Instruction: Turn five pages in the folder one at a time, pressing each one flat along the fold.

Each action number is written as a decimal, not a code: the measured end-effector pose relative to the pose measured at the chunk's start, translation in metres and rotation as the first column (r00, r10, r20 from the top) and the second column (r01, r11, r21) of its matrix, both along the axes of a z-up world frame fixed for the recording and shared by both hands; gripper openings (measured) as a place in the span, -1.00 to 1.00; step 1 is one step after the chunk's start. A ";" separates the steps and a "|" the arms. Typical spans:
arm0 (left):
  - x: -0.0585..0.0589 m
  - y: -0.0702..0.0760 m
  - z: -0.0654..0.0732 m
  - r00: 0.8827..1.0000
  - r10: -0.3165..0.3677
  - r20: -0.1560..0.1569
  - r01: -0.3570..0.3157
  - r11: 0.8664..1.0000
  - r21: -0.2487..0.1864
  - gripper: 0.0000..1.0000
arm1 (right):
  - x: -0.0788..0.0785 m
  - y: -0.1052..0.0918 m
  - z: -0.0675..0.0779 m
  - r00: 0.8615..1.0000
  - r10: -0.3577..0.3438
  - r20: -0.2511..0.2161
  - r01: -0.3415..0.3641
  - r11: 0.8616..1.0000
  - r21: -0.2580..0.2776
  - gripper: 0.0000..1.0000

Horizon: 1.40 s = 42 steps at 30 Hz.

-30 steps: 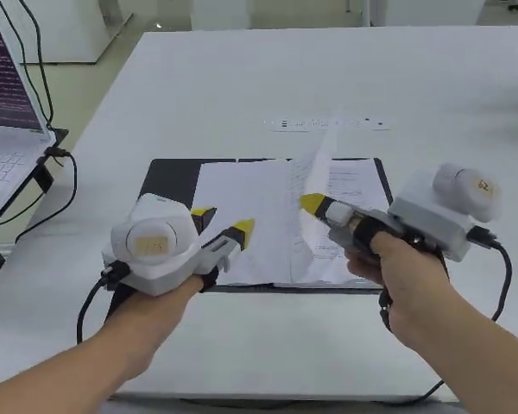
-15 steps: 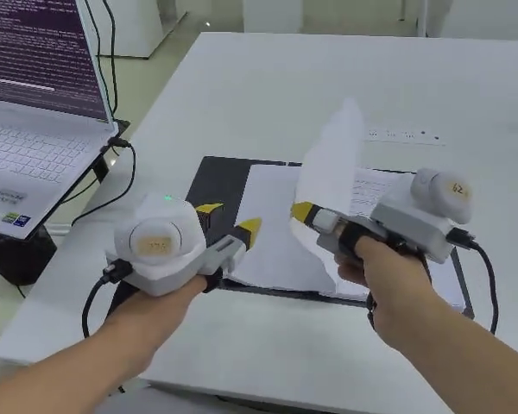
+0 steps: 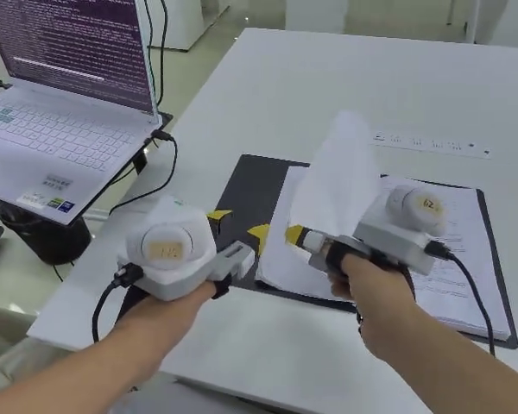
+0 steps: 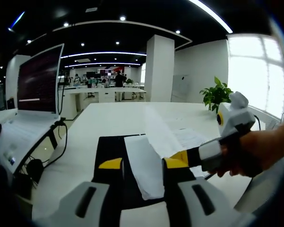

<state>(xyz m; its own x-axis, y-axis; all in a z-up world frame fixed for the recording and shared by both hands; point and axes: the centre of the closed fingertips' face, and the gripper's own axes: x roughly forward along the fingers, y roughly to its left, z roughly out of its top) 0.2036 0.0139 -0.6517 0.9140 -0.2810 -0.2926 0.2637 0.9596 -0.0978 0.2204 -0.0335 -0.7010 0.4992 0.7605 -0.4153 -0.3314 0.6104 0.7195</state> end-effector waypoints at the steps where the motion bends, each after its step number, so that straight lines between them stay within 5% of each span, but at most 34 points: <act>1: 0.000 0.001 -0.002 1.000 0.002 -0.006 -0.002 1.000 0.000 -0.39 | 0.001 0.003 -0.005 1.000 0.002 -0.003 -0.002 1.000 -0.004 -1.00; 11: -0.002 0.015 -0.019 0.998 0.030 -0.047 -0.030 1.000 0.000 -0.39 | 0.000 0.023 -0.053 0.998 0.047 -0.050 -0.052 0.994 -0.101 -1.00; 22: 0.004 0.008 -0.038 0.996 0.021 -0.086 -0.019 1.000 0.020 -0.40 | 0.000 0.025 -0.082 0.998 0.056 -0.034 -0.061 0.986 -0.156 -1.00; 27: 0.010 0.002 -0.045 0.995 0.018 -0.101 -0.016 1.000 0.025 -0.41 | -0.005 0.023 -0.080 0.998 0.065 -0.002 -0.065 0.987 -0.144 -1.00; 31: 0.019 -0.010 -0.051 0.994 0.006 -0.111 -0.003 1.000 0.026 -0.42 | -0.010 0.014 -0.065 0.996 0.069 0.052 -0.064 0.993 -0.102 -0.91; 38: 0.029 -0.043 -0.071 0.988 -0.045 -0.145 0.052 0.998 0.044 -0.44 | -0.001 -0.032 -0.050 0.986 0.032 0.162 -0.010 0.990 -0.138 -1.00; 42: 0.028 -0.058 -0.087 0.982 -0.059 -0.177 0.069 0.996 0.051 -0.46 | 0.010 -0.067 -0.051 0.986 -0.016 0.165 0.042 0.986 -0.159 -1.00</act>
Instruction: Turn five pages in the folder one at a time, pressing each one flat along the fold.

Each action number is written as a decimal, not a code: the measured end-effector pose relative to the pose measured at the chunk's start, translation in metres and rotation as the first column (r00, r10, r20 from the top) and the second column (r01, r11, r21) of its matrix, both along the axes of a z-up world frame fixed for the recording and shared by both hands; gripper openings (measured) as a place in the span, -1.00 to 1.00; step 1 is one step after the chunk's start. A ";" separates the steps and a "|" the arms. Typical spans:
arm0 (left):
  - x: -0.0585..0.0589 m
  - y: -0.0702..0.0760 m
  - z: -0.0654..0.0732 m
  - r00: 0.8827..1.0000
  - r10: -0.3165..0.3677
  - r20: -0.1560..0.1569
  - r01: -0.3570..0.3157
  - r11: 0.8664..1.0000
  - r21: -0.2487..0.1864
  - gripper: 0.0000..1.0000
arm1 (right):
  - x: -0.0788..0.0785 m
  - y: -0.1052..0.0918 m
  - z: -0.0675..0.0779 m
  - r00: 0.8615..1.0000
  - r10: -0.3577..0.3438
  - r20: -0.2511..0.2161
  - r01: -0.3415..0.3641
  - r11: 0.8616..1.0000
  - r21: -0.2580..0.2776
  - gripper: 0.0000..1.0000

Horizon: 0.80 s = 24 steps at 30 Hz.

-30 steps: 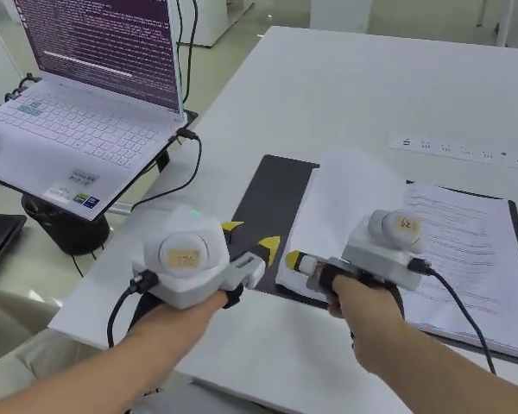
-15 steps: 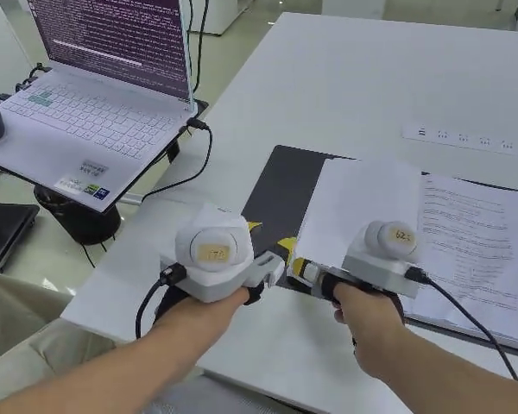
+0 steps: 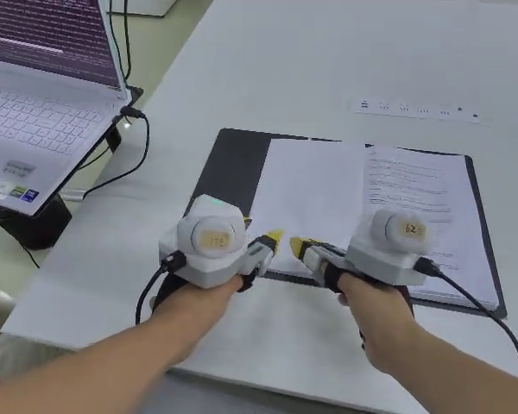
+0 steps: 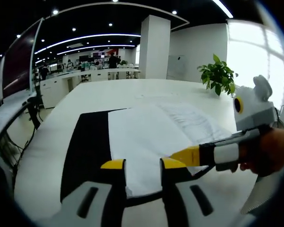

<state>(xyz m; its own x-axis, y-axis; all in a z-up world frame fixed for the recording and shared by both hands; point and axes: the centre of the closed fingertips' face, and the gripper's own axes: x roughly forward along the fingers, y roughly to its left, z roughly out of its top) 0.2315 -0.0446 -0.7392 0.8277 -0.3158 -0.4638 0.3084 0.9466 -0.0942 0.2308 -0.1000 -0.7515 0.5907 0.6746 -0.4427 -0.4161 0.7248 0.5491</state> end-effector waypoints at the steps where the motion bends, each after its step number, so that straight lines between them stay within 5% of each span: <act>1: -0.001 -0.003 -0.007 1.000 -0.001 -0.014 0.001 1.000 0.013 -0.46 | 0.006 -0.009 0.002 1.000 -0.017 0.016 0.017 1.000 0.002 -1.00; 12: -0.015 0.005 -0.051 0.995 0.044 -0.086 -0.037 0.995 0.088 -0.48 | 0.049 -0.047 0.009 0.992 -0.051 0.116 0.056 0.998 -0.042 -1.00; 13: -0.009 0.004 -0.044 1.000 0.016 -0.013 -0.014 0.994 0.107 -0.49 | 0.052 -0.049 0.011 0.991 -0.052 0.126 0.058 0.997 -0.046 -1.00; 18: -0.013 0.004 -0.048 1.000 0.017 -0.002 -0.017 0.996 0.093 -0.49 | 0.074 -0.057 0.016 0.982 -0.046 0.183 0.062 0.995 -0.082 -1.00; 24: -0.011 0.004 -0.050 1.000 0.015 -0.001 -0.015 0.996 0.094 -0.49 | 0.092 -0.058 0.001 0.986 -0.019 0.165 0.038 0.993 -0.110 -1.00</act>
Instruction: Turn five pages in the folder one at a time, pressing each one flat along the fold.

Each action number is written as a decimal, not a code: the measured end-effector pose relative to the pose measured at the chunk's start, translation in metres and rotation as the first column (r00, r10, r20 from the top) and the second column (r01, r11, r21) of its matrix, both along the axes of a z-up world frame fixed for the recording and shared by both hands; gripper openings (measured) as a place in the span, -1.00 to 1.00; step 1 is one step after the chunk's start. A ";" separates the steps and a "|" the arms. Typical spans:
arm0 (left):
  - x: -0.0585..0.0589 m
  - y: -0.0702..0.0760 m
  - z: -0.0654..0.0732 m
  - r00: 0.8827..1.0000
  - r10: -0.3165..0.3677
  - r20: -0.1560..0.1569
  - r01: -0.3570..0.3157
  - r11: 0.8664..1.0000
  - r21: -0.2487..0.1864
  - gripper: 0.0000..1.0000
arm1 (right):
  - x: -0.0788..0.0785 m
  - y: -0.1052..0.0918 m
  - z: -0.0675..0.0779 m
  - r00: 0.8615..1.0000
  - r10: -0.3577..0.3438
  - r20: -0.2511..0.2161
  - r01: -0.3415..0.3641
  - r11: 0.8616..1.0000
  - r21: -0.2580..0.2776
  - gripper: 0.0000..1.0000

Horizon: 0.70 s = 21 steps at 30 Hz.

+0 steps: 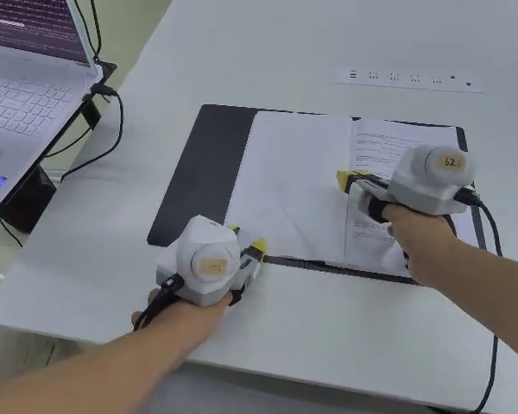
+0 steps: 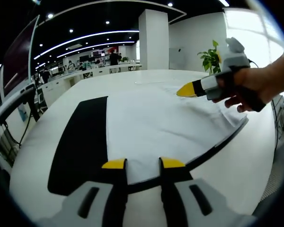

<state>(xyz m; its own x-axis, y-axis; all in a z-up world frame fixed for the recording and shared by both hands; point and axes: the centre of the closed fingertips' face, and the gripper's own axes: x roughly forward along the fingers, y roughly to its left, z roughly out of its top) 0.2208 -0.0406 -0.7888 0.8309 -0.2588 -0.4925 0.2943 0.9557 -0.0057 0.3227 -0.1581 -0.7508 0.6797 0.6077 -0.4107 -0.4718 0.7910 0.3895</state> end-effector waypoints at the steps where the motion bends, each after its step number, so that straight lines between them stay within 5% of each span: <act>1: 0.000 0.000 -0.001 1.000 0.004 0.000 -0.004 1.000 -0.006 -0.49 | 0.003 0.001 -0.005 1.000 0.001 -0.014 -0.001 1.000 0.008 -1.00; 5: 0.001 0.000 -0.001 1.000 0.009 0.003 -0.009 1.000 -0.012 -0.49 | 0.008 0.000 -0.018 1.000 0.016 -0.021 -0.016 0.999 -0.036 -1.00; 10: 0.001 0.000 -0.002 1.000 0.012 0.013 -0.011 1.000 -0.018 -0.49 | 0.025 -0.002 -0.013 0.999 0.010 0.033 -0.009 0.999 -0.042 -1.00; 21: 0.000 0.000 -0.001 1.000 0.022 0.020 -0.021 0.999 -0.025 -0.49 | 0.056 -0.005 -0.015 0.998 -0.019 0.057 0.022 0.999 -0.049 -1.00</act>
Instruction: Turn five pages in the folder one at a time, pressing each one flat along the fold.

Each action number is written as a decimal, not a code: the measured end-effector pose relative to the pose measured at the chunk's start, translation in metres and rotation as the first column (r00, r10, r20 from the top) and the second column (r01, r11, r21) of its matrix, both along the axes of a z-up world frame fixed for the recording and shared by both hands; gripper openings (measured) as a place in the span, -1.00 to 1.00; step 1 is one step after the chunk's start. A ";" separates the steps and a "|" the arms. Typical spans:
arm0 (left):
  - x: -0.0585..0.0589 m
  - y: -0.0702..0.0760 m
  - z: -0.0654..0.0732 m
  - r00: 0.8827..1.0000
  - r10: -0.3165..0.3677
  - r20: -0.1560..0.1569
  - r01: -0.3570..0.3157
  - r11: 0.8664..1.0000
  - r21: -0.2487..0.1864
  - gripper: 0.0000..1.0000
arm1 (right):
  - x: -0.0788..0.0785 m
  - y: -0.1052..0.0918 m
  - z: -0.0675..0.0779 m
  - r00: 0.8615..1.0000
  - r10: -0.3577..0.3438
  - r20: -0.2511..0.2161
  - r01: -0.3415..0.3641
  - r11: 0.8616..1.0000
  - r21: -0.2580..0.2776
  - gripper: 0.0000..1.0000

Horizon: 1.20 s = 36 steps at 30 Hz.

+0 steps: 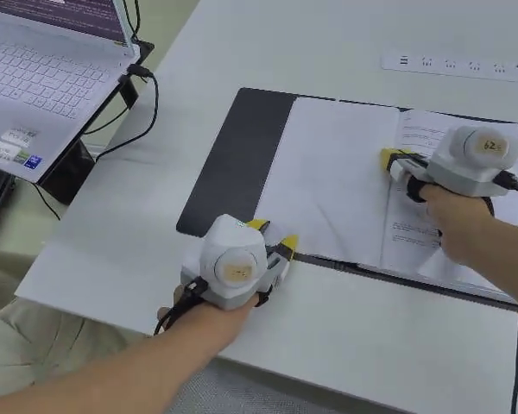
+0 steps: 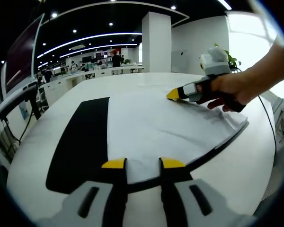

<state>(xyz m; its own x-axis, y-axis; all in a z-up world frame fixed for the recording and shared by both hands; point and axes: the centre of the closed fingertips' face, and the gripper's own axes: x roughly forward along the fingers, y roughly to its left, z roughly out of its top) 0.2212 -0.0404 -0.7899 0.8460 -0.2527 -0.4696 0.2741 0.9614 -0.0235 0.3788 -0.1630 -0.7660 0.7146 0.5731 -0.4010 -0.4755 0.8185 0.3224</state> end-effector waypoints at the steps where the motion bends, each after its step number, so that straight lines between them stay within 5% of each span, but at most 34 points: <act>1: 0.000 0.000 0.000 1.000 0.002 0.001 -0.002 1.000 -0.003 -0.49 | 0.004 -0.001 0.000 1.000 -0.006 0.007 0.006 1.000 -0.003 -1.00; 21: 0.001 0.000 0.000 1.000 0.016 0.020 -0.016 1.000 -0.021 -0.49 | 0.095 -0.006 -0.020 0.997 -0.065 0.049 0.068 0.995 -0.073 -1.00; 29: 0.001 0.001 0.001 1.000 0.019 0.020 -0.018 1.000 -0.025 -0.49 | 0.111 -0.008 -0.019 0.995 -0.082 0.058 0.087 0.991 -0.104 -1.00; 36: 0.001 0.001 0.000 1.000 0.020 0.017 -0.019 0.999 -0.026 -0.49 | 0.097 -0.008 -0.020 0.996 -0.079 0.042 0.083 0.993 -0.087 -1.00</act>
<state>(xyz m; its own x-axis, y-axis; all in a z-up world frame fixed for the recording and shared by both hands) 0.2226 -0.0394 -0.7898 0.8589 -0.2478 -0.4481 0.2559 0.9657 -0.0435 0.4755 -0.1710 -0.7860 0.7730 0.4762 -0.4191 -0.4172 0.8794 0.2296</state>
